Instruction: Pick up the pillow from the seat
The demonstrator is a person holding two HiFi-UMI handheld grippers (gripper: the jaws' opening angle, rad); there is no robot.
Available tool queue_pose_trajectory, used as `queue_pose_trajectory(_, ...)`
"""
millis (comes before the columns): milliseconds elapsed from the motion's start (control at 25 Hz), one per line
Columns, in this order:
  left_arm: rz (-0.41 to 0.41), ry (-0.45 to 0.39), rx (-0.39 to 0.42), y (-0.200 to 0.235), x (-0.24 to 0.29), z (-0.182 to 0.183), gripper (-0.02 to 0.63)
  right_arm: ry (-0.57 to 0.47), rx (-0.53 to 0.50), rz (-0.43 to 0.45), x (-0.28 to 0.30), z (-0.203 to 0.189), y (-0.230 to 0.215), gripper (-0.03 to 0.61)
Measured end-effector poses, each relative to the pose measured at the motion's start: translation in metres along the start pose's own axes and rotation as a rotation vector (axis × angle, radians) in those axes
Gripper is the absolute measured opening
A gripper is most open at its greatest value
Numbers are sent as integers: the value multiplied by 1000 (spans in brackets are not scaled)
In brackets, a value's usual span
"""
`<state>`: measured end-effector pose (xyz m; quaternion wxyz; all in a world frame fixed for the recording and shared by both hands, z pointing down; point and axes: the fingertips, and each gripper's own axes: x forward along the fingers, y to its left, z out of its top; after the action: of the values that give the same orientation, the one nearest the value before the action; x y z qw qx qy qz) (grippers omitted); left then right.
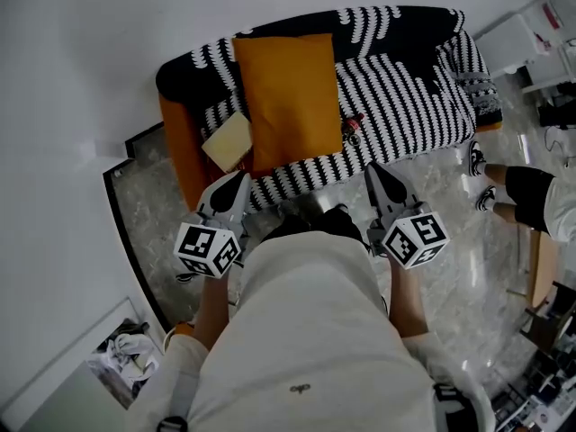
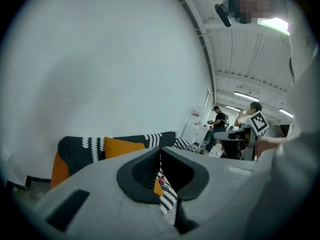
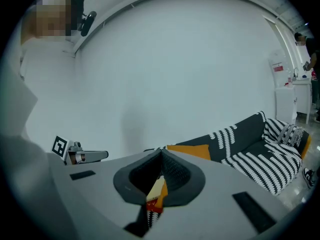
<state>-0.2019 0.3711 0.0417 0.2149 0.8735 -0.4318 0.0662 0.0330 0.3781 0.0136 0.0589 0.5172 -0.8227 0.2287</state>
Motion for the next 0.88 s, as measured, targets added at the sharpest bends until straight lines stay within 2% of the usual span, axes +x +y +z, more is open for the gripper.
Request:
queue_pose_trajectory(520,-43,35,-22,-1,6,-12,14,25,-11,-42,-4,1,-2,6)
queue_pose_trajectory(880,0,33,-32,11,11,-9,14,53,-18,0,16,3,-4,8)
